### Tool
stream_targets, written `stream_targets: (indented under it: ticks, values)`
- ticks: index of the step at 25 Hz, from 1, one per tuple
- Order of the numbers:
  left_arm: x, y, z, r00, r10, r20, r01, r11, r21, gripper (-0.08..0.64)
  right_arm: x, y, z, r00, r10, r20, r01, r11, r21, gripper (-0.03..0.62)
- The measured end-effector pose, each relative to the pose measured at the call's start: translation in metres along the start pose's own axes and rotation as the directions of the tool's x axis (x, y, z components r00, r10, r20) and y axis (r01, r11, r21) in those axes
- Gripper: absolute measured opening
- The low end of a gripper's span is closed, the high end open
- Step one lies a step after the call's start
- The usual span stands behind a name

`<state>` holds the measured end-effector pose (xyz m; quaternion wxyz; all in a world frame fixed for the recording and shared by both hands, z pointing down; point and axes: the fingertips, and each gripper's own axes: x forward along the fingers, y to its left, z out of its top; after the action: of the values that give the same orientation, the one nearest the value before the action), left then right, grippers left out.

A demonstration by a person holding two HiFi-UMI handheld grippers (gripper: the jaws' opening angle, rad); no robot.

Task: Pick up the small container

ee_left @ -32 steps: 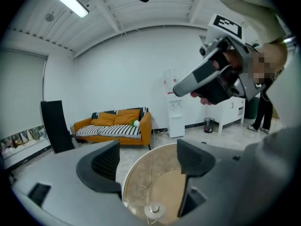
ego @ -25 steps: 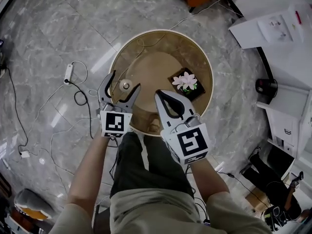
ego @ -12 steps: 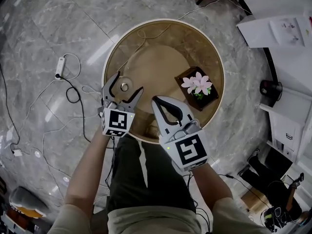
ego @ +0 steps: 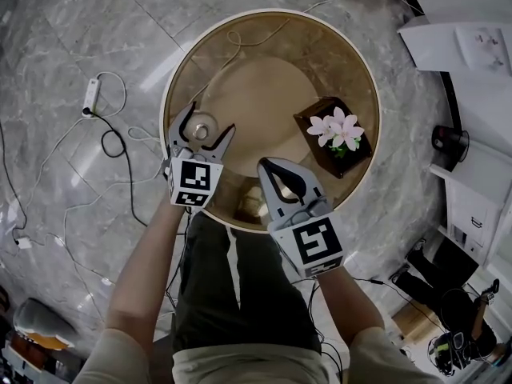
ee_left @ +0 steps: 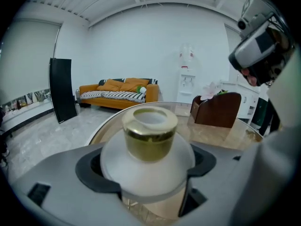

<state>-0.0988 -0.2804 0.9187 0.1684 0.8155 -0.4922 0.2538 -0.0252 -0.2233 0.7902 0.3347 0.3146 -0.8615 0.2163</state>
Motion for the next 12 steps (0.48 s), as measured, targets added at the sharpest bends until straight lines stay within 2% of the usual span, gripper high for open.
stream_targets:
  ticks: [6, 9, 12]
  values:
    - [-0.001, 0.002, -0.001, 0.999, -0.021, -0.034, 0.022, 0.999, 0.026, 0.334, -0.005, -0.005, -0.015, 0.999, -0.015, -0.049, 0.016, 1.000, 0.012, -0.005]
    - [-0.009, -0.002, 0.001, 0.996, -0.056, -0.070, 0.056, 0.998, -0.001, 0.334, -0.012, -0.005, -0.011, 0.998, -0.015, -0.053, 0.016, 1.000, 0.005, -0.005]
    - [-0.026, -0.008, 0.017, 0.994, -0.083, -0.073, 0.083, 0.996, 0.006, 0.334, -0.024, -0.006, 0.002, 0.999, -0.022, -0.035, 0.023, 1.000, 0.012, -0.005]
